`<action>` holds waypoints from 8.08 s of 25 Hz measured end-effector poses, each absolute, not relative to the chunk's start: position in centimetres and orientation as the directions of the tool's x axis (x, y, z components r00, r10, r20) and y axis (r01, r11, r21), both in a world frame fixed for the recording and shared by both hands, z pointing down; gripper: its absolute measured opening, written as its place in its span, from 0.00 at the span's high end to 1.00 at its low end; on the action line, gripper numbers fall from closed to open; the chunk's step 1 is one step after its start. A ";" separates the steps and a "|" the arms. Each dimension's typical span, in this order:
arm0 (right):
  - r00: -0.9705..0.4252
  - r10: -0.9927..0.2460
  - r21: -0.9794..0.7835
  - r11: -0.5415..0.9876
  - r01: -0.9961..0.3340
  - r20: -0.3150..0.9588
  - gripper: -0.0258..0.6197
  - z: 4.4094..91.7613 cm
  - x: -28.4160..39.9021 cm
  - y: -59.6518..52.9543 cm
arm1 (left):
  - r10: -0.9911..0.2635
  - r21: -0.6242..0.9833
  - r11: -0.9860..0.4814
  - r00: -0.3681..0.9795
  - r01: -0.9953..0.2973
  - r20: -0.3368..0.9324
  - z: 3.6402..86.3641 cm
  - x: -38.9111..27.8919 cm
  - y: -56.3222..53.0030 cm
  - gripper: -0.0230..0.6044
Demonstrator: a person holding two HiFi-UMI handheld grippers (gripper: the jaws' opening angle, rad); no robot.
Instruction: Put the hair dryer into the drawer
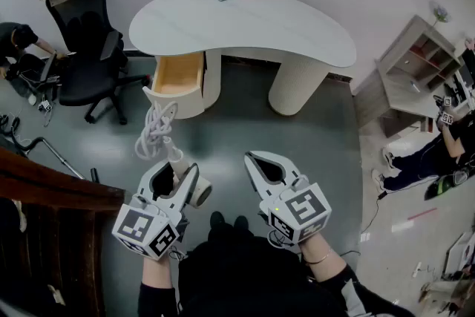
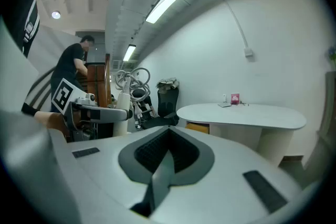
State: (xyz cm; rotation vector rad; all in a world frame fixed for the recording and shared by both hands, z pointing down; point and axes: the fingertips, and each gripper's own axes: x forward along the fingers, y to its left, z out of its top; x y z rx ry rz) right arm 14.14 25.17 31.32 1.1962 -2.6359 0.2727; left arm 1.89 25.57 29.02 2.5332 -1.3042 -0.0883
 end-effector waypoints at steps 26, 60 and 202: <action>-0.626 -0.702 -0.117 0.629 -0.769 0.339 0.96 34.2 11.3 21.5 | -0.834 0.293 -0.502 0.545 -0.814 0.087 30.9 -3.3 23.0 0.68; -0.607 -0.688 -0.097 0.626 -0.774 0.398 0.96 36.4 8.8 13.1 | -0.884 0.291 -0.393 0.446 -0.872 0.141 34.4 -8.0 17.1 0.68; -0.440 -0.509 -0.143 0.519 -0.842 0.740 0.96 49.4 2.5 -18.0 | -0.266 0.216 -0.842 0.730 -0.493 0.629 58.9 -5.0 -15.1 0.68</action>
